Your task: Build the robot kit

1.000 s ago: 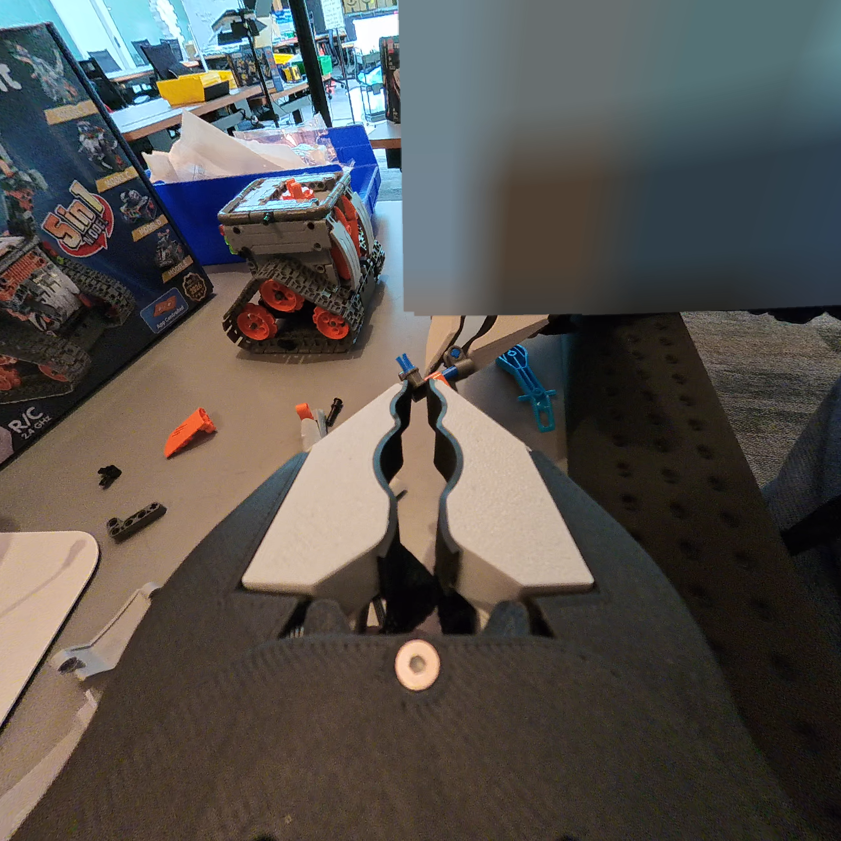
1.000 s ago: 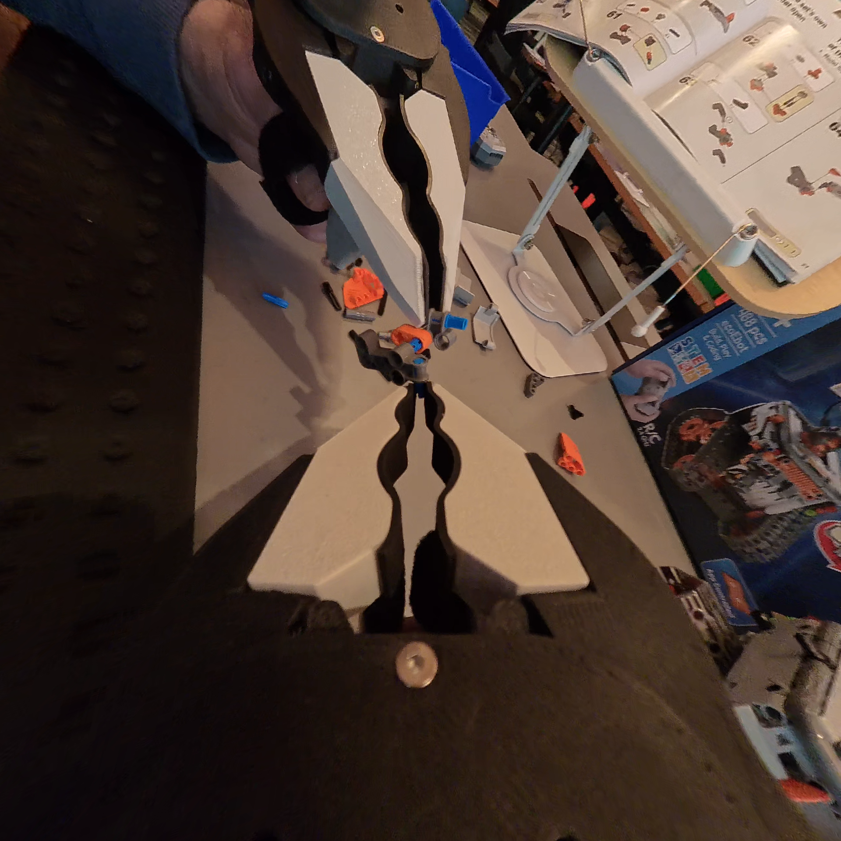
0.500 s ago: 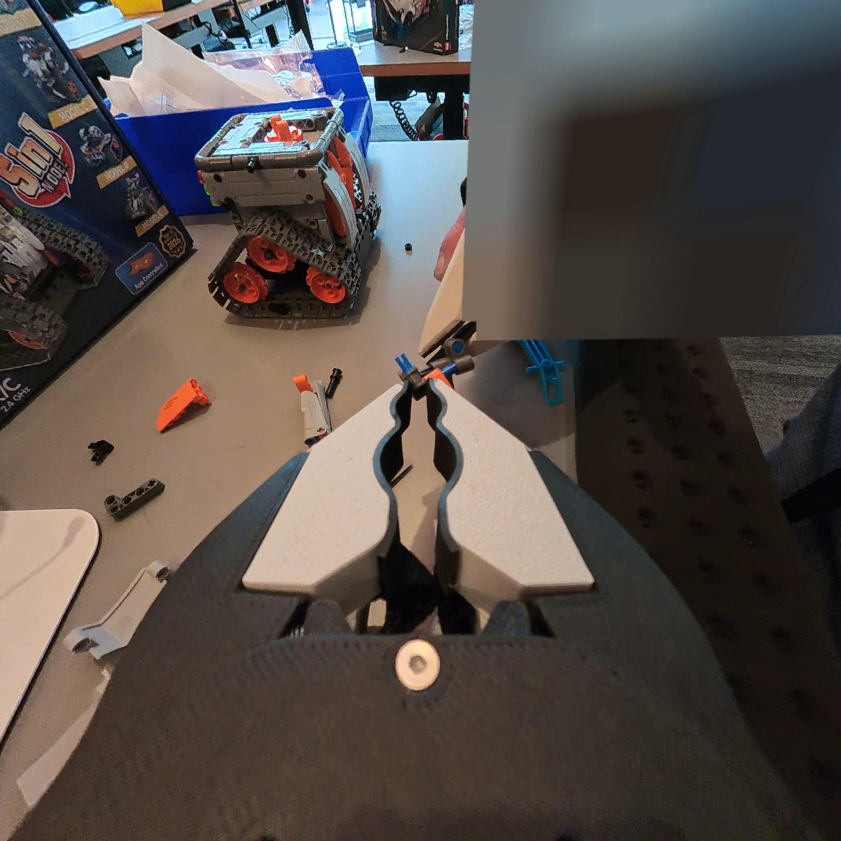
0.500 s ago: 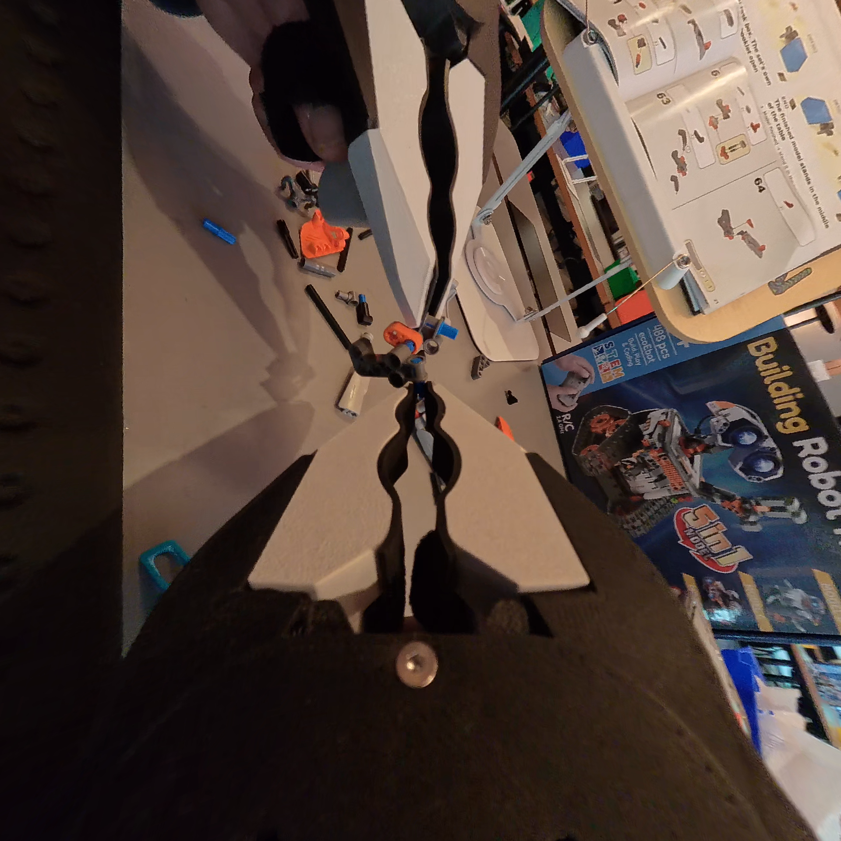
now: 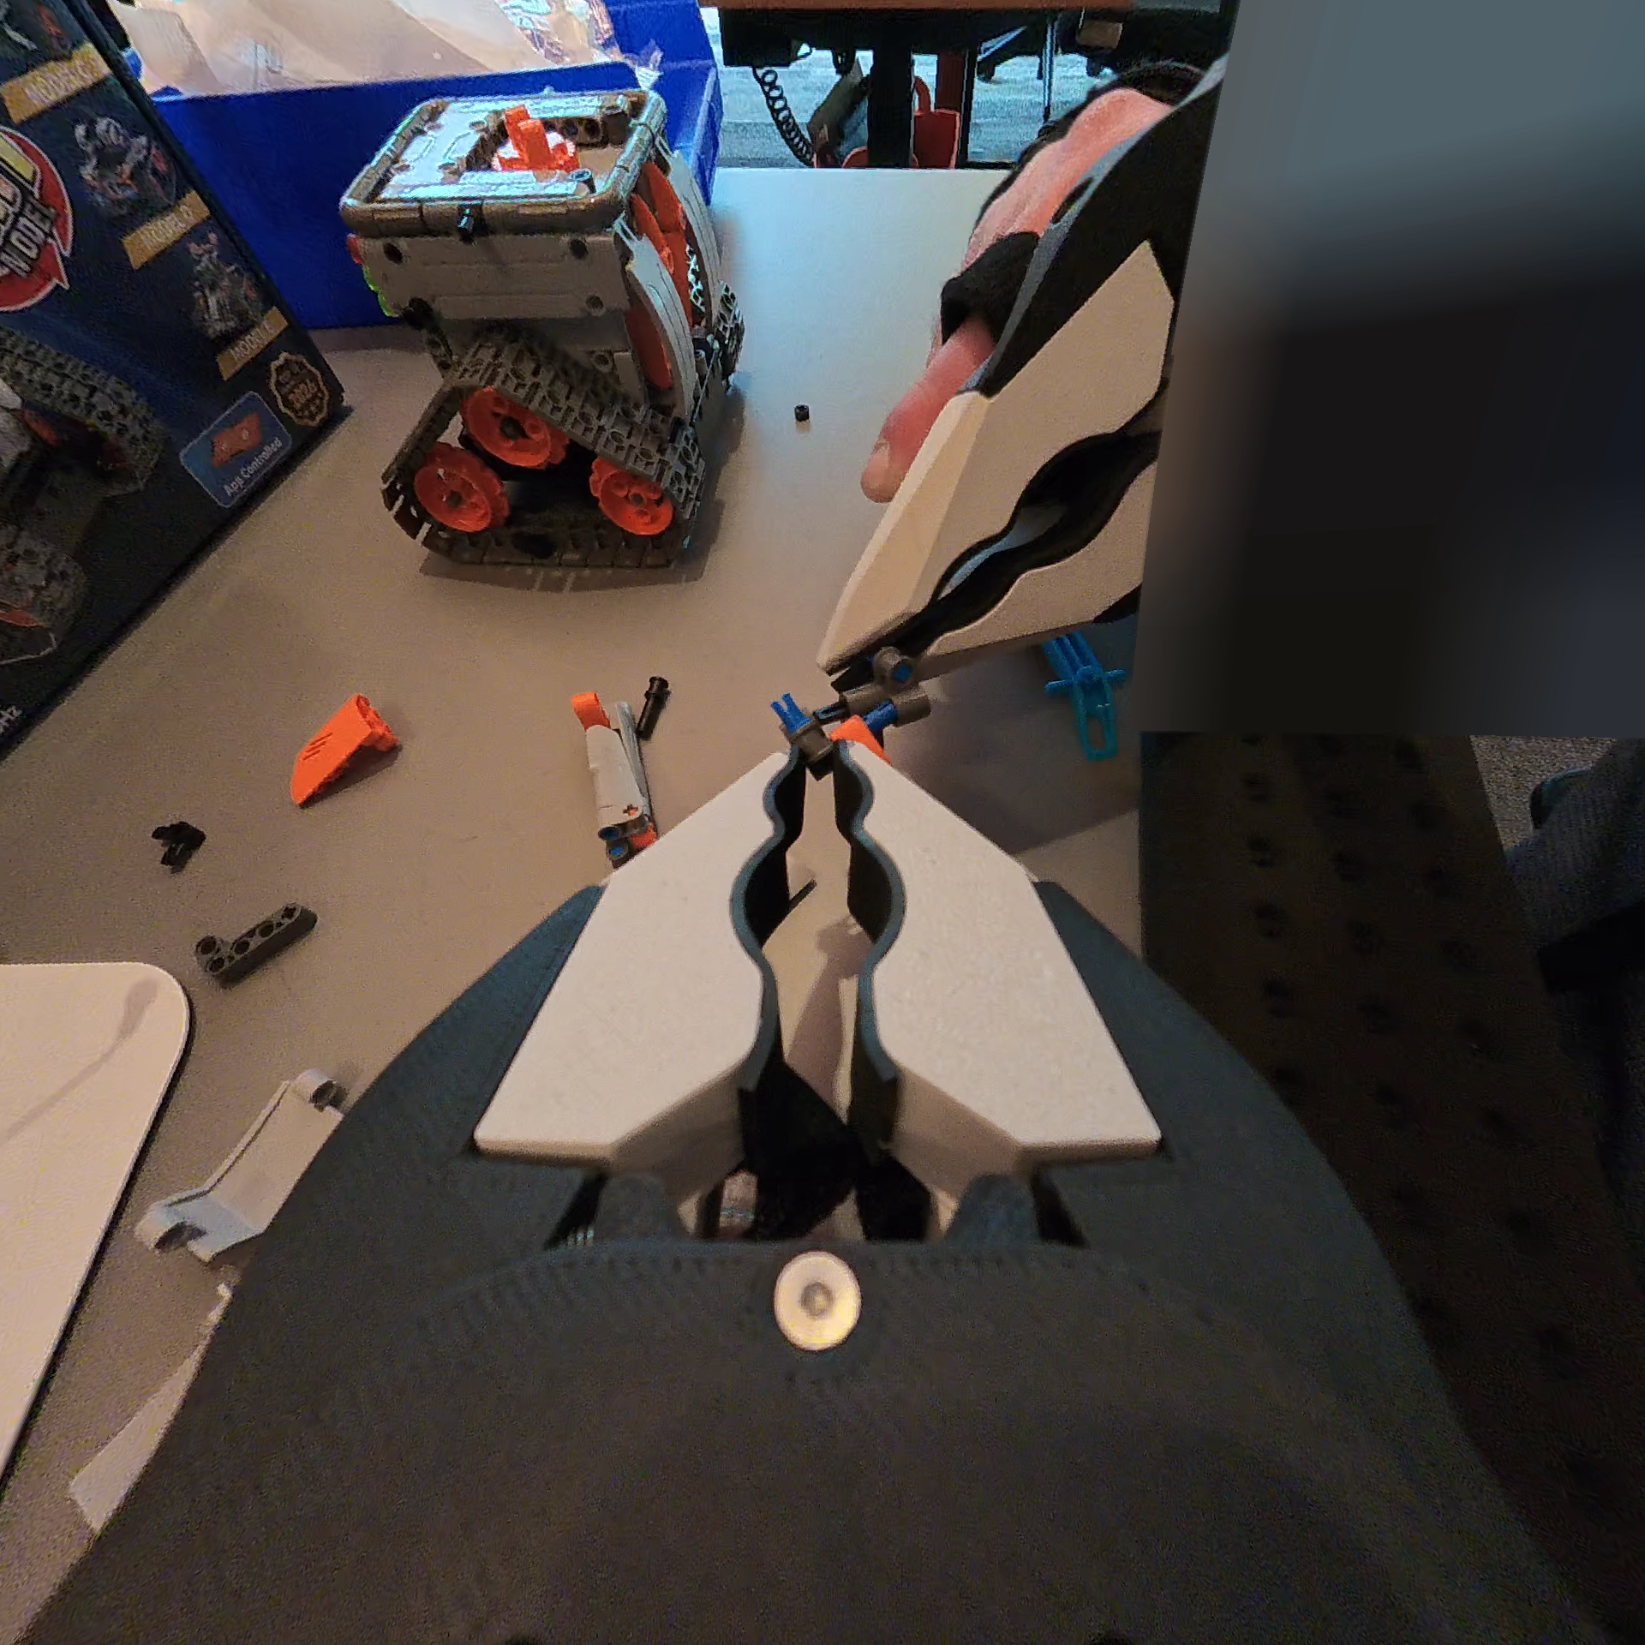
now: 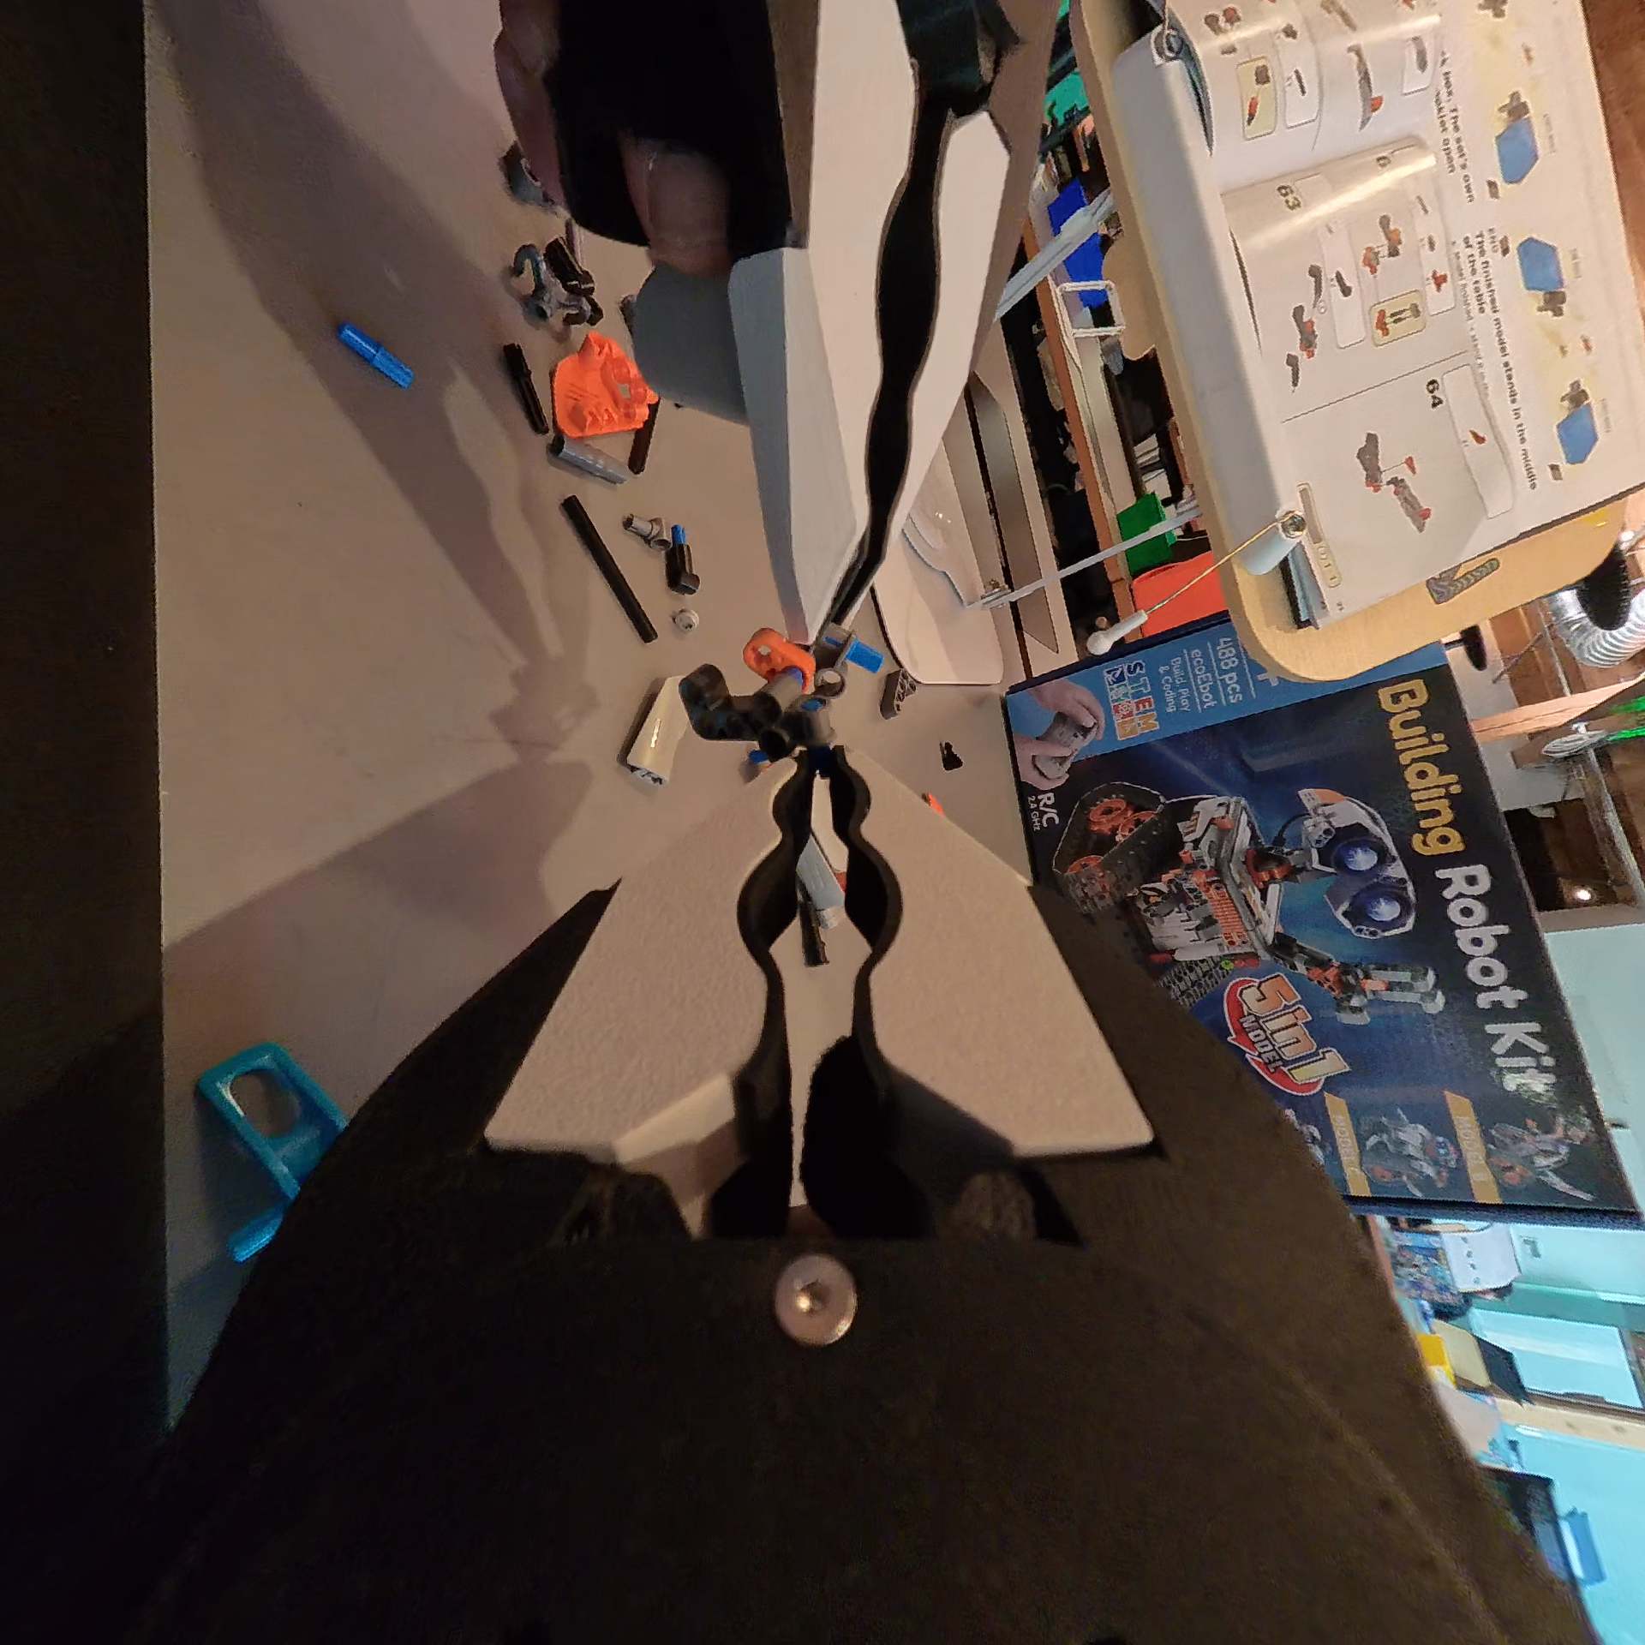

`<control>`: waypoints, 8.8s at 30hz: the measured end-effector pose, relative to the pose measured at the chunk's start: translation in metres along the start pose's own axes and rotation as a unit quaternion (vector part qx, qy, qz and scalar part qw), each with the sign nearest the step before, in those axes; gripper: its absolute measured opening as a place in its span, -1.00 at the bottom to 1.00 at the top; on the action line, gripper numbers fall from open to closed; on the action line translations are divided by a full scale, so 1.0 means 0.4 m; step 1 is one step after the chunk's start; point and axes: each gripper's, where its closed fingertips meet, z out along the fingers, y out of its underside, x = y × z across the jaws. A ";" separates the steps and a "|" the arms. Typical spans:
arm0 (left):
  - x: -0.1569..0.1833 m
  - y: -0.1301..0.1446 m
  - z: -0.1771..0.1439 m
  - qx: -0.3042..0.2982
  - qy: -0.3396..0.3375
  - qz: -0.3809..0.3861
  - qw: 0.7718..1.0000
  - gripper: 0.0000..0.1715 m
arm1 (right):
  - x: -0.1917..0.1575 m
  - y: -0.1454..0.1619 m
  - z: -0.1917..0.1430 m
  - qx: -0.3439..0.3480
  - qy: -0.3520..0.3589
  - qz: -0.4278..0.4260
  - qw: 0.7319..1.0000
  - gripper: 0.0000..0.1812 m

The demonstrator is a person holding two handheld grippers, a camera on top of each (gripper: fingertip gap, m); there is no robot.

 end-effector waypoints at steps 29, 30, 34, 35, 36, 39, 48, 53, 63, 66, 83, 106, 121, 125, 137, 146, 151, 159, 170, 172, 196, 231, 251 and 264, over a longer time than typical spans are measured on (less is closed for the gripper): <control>-0.009 0.006 0.016 -0.030 0.035 -0.027 0.999 -0.95 | 0.006 -0.005 -0.002 -0.017 0.055 -0.099 0.993 -0.99; -0.009 0.007 0.017 -0.031 0.035 -0.024 0.999 -0.95 | 0.005 -0.005 -0.001 -0.016 0.053 -0.098 0.994 -0.99; -0.009 0.005 0.019 -0.033 0.039 -0.018 0.999 -0.95 | 0.002 -0.004 0.000 -0.017 0.052 -0.100 0.993 -0.99; -0.009 0.005 0.019 -0.035 0.040 -0.018 0.998 -0.95 | 0.002 -0.004 0.000 -0.017 0.053 -0.100 0.993 -0.99; -0.009 0.004 0.020 -0.034 0.039 -0.018 0.998 -0.95 | 0.003 -0.004 -0.001 -0.016 0.054 -0.099 0.993 -0.99; -0.009 0.005 0.020 -0.031 0.050 -0.036 0.998 -0.95 | 0.007 -0.003 -0.002 -0.017 0.061 -0.106 0.992 -0.99; -0.004 0.013 0.022 -0.045 0.082 -0.034 0.995 -0.95 | -0.002 -0.004 0.001 -0.017 0.056 -0.117 0.991 -1.00; -0.009 0.004 0.021 -0.048 0.087 -0.029 0.995 -0.95 | 0.005 -0.001 0.001 -0.020 0.062 -0.111 0.992 -0.99; -0.016 -0.003 0.023 -0.023 0.082 -0.066 0.994 -0.95 | 0.014 0.004 0.002 -0.024 0.075 -0.108 0.991 -1.00; -0.021 -0.007 0.022 -0.017 0.071 -0.065 0.995 -0.95 | 0.019 0.009 0.005 -0.030 0.081 -0.101 0.991 -1.00; -0.026 0.020 0.032 -0.025 0.061 -0.111 0.992 -0.96 | -0.006 0.038 0.024 -0.053 0.038 -0.041 0.997 -0.99; -0.005 0.101 0.105 -0.112 0.086 -0.145 0.979 -0.94 | -0.114 0.124 0.027 -0.113 -0.105 0.036 0.987 -0.83; -0.022 0.097 0.138 -0.138 0.069 -0.127 0.980 -0.95 | -0.101 0.112 0.006 -0.094 -0.130 0.138 0.977 -0.80; -0.024 0.072 0.131 -0.118 0.071 -0.138 0.981 -0.95 | -0.077 0.095 0.020 -0.080 -0.105 0.133 0.982 -0.82; -0.028 0.028 0.115 -0.058 0.113 -0.222 0.967 -0.95 | -0.034 0.070 0.012 -0.058 -0.041 0.062 0.996 -0.97; -0.038 -0.044 0.067 0.027 0.061 -0.079 0.995 -0.66 | 0.000 0.071 -0.001 -0.012 -0.073 0.217 0.973 -0.98; -0.011 -0.035 0.078 -0.010 -0.021 0.185 0.982 -0.63 | 0.000 0.052 -0.011 0.034 -0.128 0.303 0.944 -0.98; -0.003 -0.026 0.098 -0.020 -0.056 0.287 0.956 -0.93 | 0.003 0.049 -0.007 0.047 -0.152 0.349 0.923 -0.98; -0.011 -0.015 0.099 -0.026 -0.075 0.319 0.944 -0.93 | 0.002 0.044 -0.005 0.049 -0.157 0.358 0.919 -0.98; -0.014 -0.013 0.098 -0.028 -0.078 0.327 0.942 -0.93 | 0.005 0.047 -0.004 0.047 -0.151 0.358 0.920 -0.97; -0.004 0.101 0.111 -0.143 0.044 0.288 0.946 -0.94 | -0.118 0.119 0.040 -0.071 -0.189 0.212 0.956 -0.96; 0.023 0.062 0.074 -0.047 0.231 -0.021 0.972 -0.94 | -0.083 0.064 0.018 0.032 -0.253 0.289 0.923 -0.84; 0.030 0.053 0.091 -0.038 0.209 0.003 0.977 -0.94 | -0.085 0.064 0.003 0.048 -0.268 0.294 0.916 -0.85; 0.013 0.021 0.071 0.017 0.191 -0.021 0.981 -0.94 | -0.057 0.048 0.010 0.076 -0.271 0.334 0.900 -0.86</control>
